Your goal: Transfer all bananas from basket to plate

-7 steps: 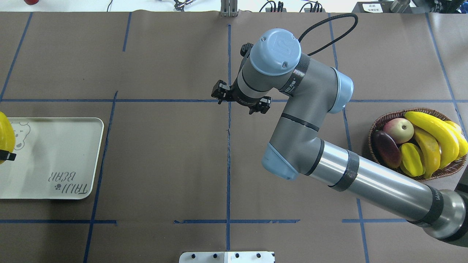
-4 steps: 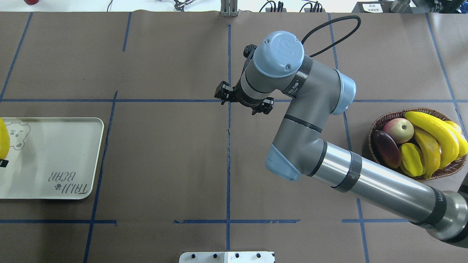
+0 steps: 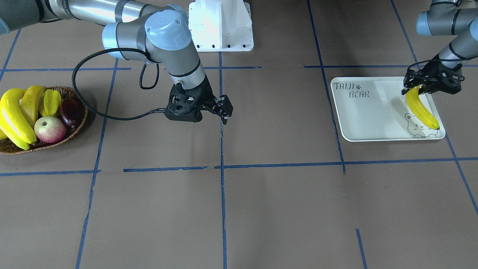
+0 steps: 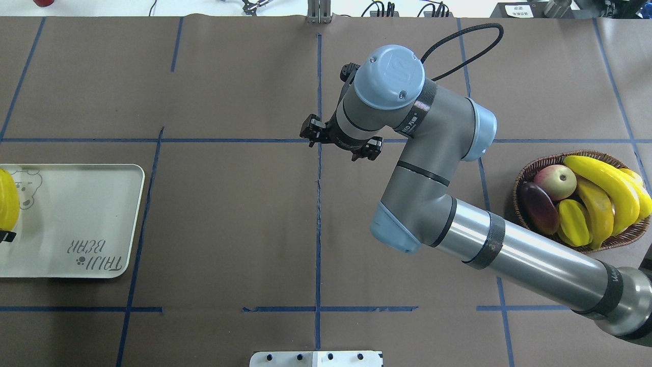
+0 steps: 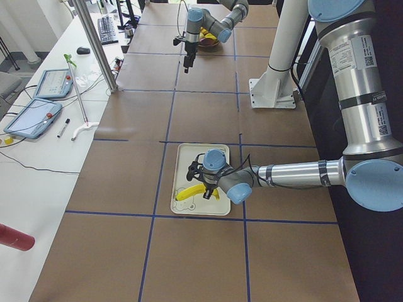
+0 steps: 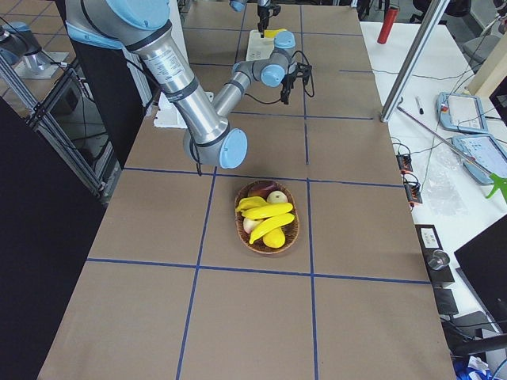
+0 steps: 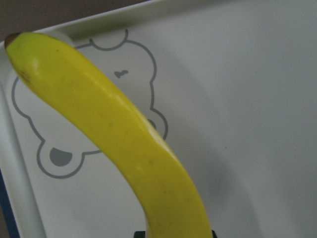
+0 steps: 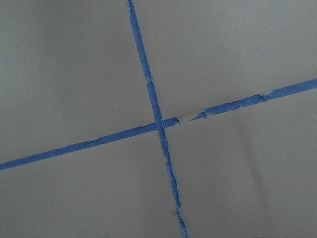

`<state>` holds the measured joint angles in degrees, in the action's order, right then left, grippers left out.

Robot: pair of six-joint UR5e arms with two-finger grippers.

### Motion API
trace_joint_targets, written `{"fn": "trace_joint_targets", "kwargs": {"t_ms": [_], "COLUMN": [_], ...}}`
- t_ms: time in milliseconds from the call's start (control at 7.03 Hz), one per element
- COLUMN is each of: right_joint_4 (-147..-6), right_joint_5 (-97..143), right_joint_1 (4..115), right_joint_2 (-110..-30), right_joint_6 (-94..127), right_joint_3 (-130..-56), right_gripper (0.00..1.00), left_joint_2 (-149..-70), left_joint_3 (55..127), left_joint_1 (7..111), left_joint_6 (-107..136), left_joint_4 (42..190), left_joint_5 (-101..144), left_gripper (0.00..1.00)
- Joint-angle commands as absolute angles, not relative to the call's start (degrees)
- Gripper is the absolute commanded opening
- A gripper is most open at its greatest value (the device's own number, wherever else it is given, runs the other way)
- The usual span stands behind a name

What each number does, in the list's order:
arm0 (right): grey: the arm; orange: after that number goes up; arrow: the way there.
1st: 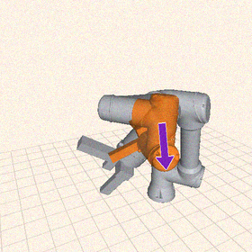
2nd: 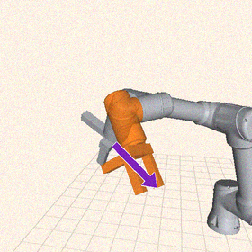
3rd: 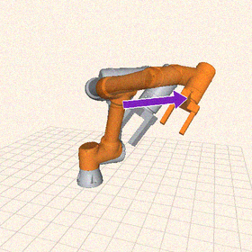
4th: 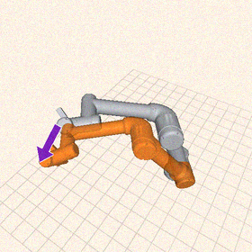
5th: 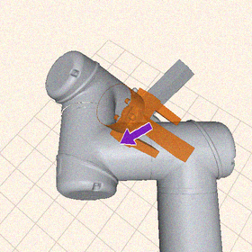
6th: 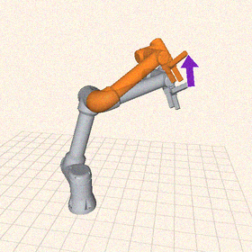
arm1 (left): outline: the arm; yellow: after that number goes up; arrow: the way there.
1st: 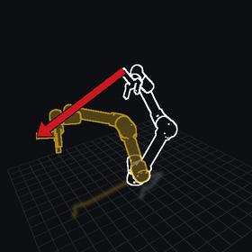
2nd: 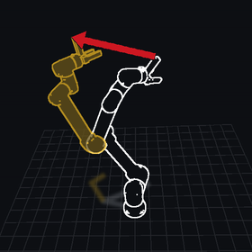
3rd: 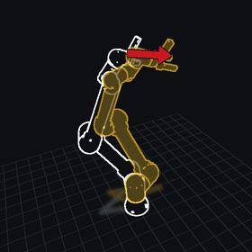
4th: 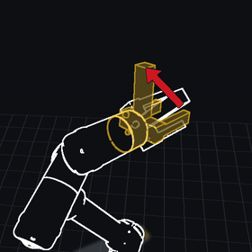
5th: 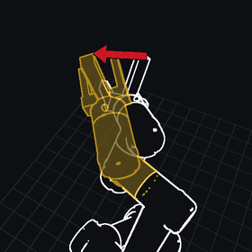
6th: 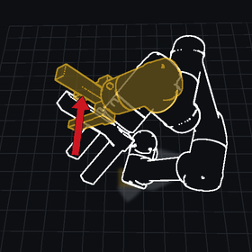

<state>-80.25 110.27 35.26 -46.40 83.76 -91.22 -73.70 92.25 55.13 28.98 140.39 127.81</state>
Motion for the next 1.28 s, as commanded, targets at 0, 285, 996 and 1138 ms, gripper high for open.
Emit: {"fn": "trace_joint_targets", "kwargs": {"t_ms": [0,285,996,1138], "right_joint_4": [-80.24,-80.24,-85.66,-90.83], "right_joint_5": [110.21,110.22,119.24,120.57], "right_joint_1": [35.24,35.24,42.16,44.62], "right_joint_2": [-46.58,-46.58,-55.67,-60.42], "right_joint_6": [83.67,83.67,71.71,63.10], "right_joint_3": [-91.14,-91.14,-100.31,-106.37], "right_gripper": [1.00,1.00,1.00,1.00], "left_joint_2": [-73.74,-73.74,-77.15,-78.30], "left_joint_3": [91.76,91.58,100.42,104.98], "left_joint_1": [54.05,54.14,66.44,66.36], "left_joint_6": [23.14,23.03,25.04,31.23], "left_joint_4": [140.27,140.19,130.76,126.17], "left_joint_5": [127.88,127.88,128.06,128.14], "left_gripper": [0.54,0.94,1.00,1.00]}}
